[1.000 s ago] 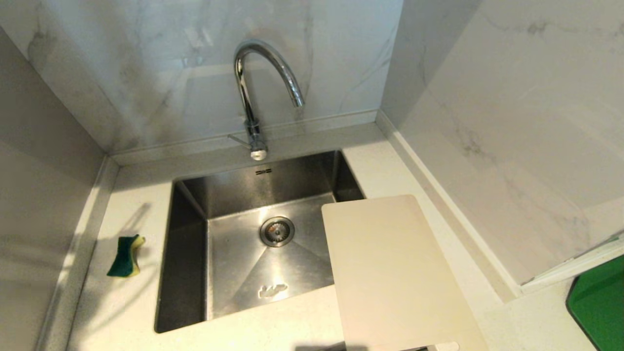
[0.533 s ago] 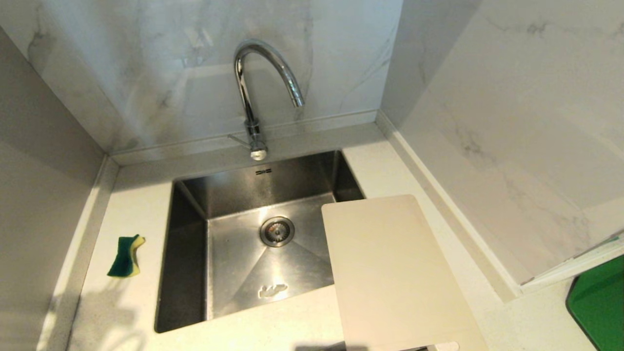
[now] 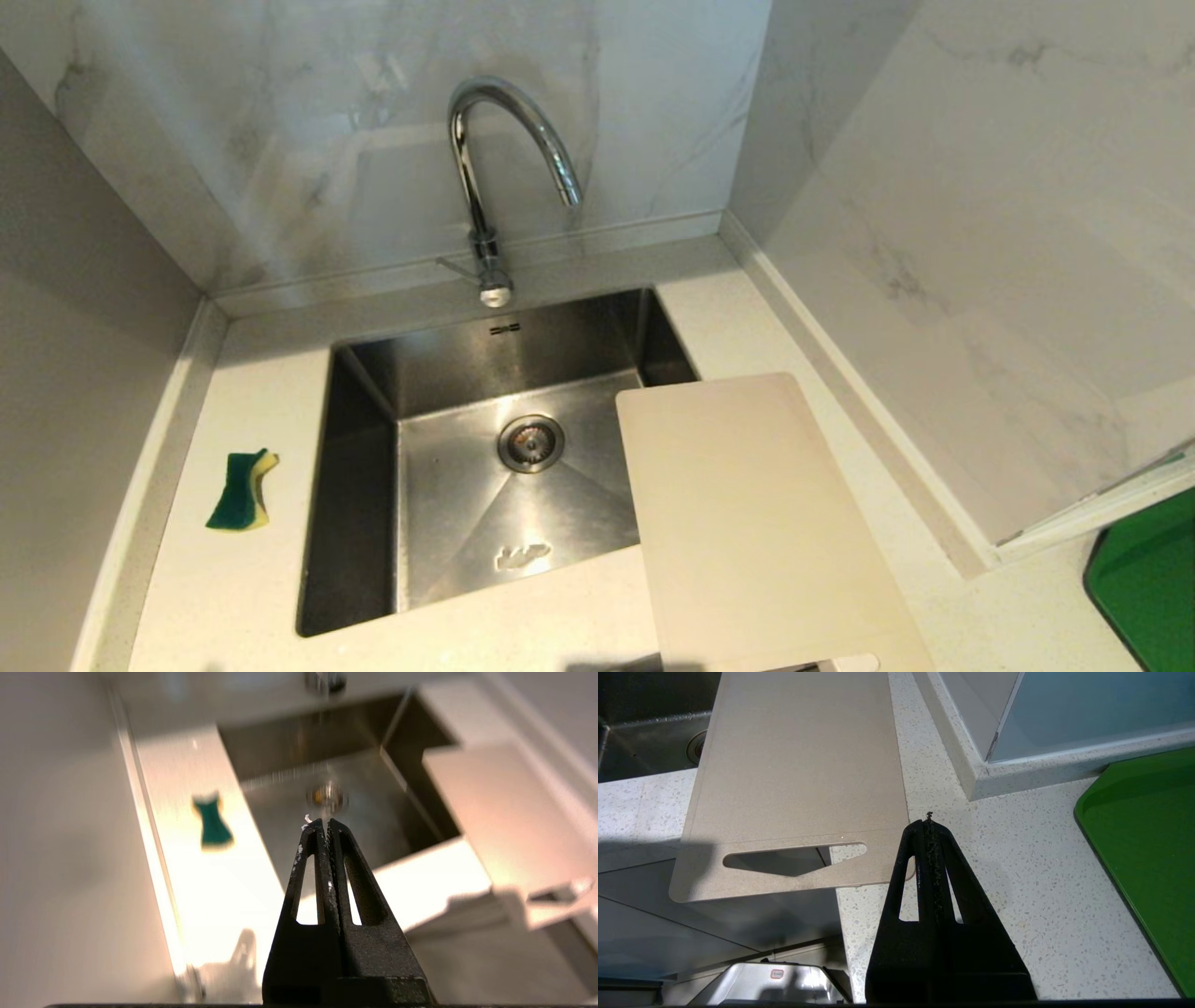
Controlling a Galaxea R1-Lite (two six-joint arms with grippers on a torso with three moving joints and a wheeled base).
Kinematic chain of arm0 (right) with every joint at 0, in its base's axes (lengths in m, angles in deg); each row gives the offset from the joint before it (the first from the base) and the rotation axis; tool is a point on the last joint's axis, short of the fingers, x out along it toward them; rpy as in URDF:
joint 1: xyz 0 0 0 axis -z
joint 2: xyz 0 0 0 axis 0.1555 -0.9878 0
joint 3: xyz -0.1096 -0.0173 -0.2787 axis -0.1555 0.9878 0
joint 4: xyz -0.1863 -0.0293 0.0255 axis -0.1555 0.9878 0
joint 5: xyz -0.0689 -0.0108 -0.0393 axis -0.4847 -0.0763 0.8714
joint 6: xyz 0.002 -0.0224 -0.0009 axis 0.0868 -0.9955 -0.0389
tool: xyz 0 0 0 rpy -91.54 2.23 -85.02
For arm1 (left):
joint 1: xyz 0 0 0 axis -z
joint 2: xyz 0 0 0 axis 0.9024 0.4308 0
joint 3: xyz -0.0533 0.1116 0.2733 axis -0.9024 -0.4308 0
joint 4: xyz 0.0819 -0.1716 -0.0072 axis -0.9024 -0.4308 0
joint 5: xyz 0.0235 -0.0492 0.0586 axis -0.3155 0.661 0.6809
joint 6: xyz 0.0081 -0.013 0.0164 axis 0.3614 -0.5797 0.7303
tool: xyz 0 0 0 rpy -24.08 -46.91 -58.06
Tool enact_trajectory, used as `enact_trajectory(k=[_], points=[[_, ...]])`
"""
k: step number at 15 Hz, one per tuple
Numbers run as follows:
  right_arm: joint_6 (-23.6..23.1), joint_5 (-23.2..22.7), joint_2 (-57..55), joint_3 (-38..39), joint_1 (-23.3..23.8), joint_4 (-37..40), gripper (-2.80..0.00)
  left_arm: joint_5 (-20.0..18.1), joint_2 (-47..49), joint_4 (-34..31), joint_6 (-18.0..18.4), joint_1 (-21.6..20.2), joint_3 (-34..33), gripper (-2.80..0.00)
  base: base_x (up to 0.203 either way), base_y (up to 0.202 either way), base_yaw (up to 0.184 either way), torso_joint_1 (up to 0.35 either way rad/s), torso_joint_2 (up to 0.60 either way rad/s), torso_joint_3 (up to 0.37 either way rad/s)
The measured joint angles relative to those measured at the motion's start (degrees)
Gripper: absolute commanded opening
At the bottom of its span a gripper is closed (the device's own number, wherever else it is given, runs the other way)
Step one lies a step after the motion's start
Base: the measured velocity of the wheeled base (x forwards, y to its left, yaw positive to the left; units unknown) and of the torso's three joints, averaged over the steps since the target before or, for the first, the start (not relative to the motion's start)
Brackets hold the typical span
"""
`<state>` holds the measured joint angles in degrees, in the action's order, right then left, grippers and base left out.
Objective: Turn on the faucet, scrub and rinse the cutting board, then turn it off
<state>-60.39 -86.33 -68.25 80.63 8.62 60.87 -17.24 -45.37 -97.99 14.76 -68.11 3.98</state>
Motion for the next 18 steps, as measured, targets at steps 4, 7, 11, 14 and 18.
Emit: enact_trajectory(k=[4, 7, 11, 14, 18], points=[[-0.06, -0.02, 0.0, 0.0, 0.0, 0.02, -2.8, 4.13, -5.82, 7.57, 0.63, 1.62, -15.91, -2.8, 0.0, 0.0, 0.0, 0.0, 0.0, 0.0], [-0.03, -0.06, 0.0, 0.0, 0.0, 0.02, -2.8, 6.25, -7.35, 20.68, 2.66, 1.93, -28.7, -2.8, 0.0, 0.0, 0.0, 0.0, 0.0, 0.0], [0.03, 0.0, 0.0, 0.0, 0.0, 0.02, -2.8, 6.86, -8.2, 33.28, 4.63, 2.1, -41.68, -2.8, 0.0, 0.0, 0.0, 0.0, 0.0, 0.0], [0.05, 0.04, 0.0, 0.0, 0.0, 0.02, -2.8, 8.24, -12.13, 32.36, 6.88, 2.86, -43.7, -2.8, 0.0, 0.0, 0.0, 0.0, 0.0, 0.0], [0.03, 0.04, 0.0, 0.0, 0.0, 0.02, -2.8, 11.47, -18.68, 24.67, 7.9, 3.45, -44.04, -2.8, 0.0, 0.0, 0.0, 0.0, 0.0, 0.0]])
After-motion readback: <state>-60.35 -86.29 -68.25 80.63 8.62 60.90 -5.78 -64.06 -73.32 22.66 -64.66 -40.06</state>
